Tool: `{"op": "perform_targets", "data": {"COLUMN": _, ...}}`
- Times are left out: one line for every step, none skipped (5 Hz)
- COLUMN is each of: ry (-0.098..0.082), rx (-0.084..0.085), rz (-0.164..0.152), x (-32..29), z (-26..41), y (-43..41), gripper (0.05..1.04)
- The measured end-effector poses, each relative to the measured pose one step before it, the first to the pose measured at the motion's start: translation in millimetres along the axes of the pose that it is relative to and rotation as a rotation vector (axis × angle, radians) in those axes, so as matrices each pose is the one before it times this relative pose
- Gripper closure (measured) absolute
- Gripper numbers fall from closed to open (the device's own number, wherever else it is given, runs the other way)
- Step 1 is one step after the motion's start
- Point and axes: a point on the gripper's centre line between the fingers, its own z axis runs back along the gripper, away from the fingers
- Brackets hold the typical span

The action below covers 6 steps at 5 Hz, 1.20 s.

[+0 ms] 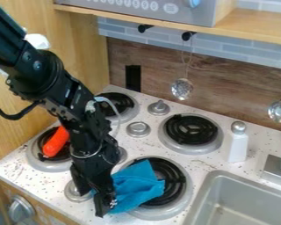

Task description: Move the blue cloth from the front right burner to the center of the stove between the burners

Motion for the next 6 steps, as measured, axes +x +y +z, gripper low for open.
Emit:
{"op": "perform_targets", "data": {"ry": -0.0518, "rx": -0.0045, "rz": 0.0108, "x": 3.36, "z": 17.78, "y": -3.89, "gripper": 0.083}}
{"op": "perform_targets", "data": {"ry": -0.0620, "rx": -0.0156, "rz": -0.0017, "x": 6.13, "z": 21.55, "y": -4.96, "gripper": 0.083}}
{"op": "perform_targets", "data": {"ry": -0.0151, "rx": -0.0350, "rz": -0.0075, "x": 3.47, "z": 7.51, "y": -5.67, "gripper": 0.083}}
{"op": "perform_targets", "data": {"ry": -0.0408, "rx": -0.0078, "rz": 0.0010, "x": 13.90, "z": 5.12, "y": 1.53, "gripper": 0.083}}
{"op": "perform_targets", "data": {"ry": -0.0169, "rx": -0.0006, "rz": 0.0021, "x": 18.06, "z": -5.22, "y": 7.61, "gripper": 0.083}}
{"op": "perform_targets", "data": {"ry": 0.0434, "rx": 0.0057, "rz": -0.0199, "x": 3.19, "z": -30.38, "y": 2.36, "gripper": 0.083}}
